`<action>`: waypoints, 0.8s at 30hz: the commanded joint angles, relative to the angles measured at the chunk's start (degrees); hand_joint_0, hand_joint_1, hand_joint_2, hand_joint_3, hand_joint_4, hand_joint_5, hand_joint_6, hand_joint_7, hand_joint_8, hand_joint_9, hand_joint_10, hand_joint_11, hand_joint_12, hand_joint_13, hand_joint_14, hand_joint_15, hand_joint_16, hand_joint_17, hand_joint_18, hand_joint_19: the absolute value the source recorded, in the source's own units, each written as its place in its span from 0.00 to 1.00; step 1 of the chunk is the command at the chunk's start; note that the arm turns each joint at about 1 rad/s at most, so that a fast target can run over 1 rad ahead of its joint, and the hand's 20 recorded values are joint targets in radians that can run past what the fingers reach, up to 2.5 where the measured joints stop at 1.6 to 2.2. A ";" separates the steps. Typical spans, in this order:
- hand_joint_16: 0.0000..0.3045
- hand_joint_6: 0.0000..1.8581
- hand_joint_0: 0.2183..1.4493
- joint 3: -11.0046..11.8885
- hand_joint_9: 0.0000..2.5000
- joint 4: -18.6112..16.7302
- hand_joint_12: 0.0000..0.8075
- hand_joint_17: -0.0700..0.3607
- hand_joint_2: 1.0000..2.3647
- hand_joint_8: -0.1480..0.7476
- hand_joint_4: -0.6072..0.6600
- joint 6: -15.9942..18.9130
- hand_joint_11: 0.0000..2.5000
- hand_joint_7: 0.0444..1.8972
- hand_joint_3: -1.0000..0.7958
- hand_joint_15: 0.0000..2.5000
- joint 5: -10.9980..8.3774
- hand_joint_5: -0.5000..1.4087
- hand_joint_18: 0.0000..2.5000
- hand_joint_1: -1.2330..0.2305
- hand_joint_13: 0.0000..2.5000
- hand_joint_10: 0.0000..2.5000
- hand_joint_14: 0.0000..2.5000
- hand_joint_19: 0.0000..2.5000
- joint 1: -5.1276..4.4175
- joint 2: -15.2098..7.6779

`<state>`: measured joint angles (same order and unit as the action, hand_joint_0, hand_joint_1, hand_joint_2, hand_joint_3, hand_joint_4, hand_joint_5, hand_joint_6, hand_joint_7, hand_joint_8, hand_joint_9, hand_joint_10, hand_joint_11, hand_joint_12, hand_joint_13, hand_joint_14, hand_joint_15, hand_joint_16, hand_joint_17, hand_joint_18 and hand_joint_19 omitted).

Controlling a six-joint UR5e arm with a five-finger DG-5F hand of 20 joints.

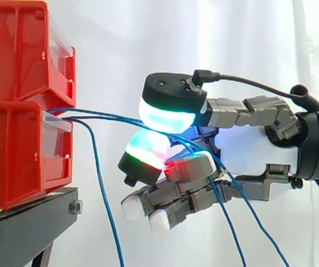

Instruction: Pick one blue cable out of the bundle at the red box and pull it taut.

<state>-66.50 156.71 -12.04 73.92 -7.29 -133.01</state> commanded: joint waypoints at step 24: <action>0.19 0.43 0.27 -0.03 0.51 0.00 0.50 0.46 0.00 0.54 0.60 0.00 0.57 0.58 0.28 0.19 0.08 0.21 0.24 0.54 0.27 0.01 0.01 0.21 0.00 0.03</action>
<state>-66.51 156.71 -12.04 73.98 -7.30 -133.01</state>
